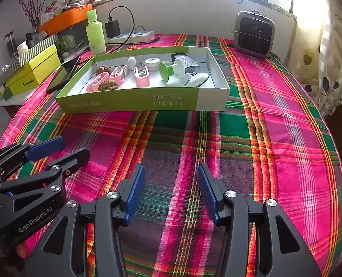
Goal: Organize objects
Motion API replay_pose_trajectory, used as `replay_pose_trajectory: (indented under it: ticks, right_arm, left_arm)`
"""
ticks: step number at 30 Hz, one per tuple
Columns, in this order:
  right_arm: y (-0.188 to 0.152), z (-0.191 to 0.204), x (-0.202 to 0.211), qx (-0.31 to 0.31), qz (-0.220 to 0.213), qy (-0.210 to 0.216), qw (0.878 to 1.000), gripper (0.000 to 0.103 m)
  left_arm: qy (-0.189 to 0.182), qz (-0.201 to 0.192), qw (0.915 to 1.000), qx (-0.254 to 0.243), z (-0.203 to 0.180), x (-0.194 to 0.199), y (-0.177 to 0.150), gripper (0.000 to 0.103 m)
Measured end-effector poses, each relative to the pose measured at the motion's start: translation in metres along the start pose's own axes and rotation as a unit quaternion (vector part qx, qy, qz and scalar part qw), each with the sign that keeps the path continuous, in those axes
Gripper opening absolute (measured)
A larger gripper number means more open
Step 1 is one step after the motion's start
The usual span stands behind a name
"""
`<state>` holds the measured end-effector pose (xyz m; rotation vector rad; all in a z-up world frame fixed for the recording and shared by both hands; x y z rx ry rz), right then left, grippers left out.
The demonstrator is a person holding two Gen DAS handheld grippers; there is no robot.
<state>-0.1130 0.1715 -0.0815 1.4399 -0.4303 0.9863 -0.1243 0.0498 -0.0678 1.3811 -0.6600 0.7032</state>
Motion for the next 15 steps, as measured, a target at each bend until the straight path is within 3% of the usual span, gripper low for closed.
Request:
replay_pose_trajectory:
  ticks: [5,15]
  right_arm:
    - [0.0001,-0.0021,-0.0006,-0.001,0.002,-0.012,1.0,0.055]
    - [0.0004,-0.0033,-0.0001,0.0,0.003,-0.014,1.0,0.055]
  left_arm:
    - [0.002,0.0,1.0,-0.004,-0.0011,-0.0003,-0.0003,0.048]
    - [0.008,0.001,0.9999,-0.012,-0.0039,-0.0005,-0.001,0.051]
Point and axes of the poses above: each gripper's, at about its wrist camera, not at the fingertips, and x roughly against the way its jaws point, z to its left, y to its top, the point moved 10 cm from there along -x, roughly the way its jaws point, and after that the axes turned 9 degrees about y, right-handed, at the moved point
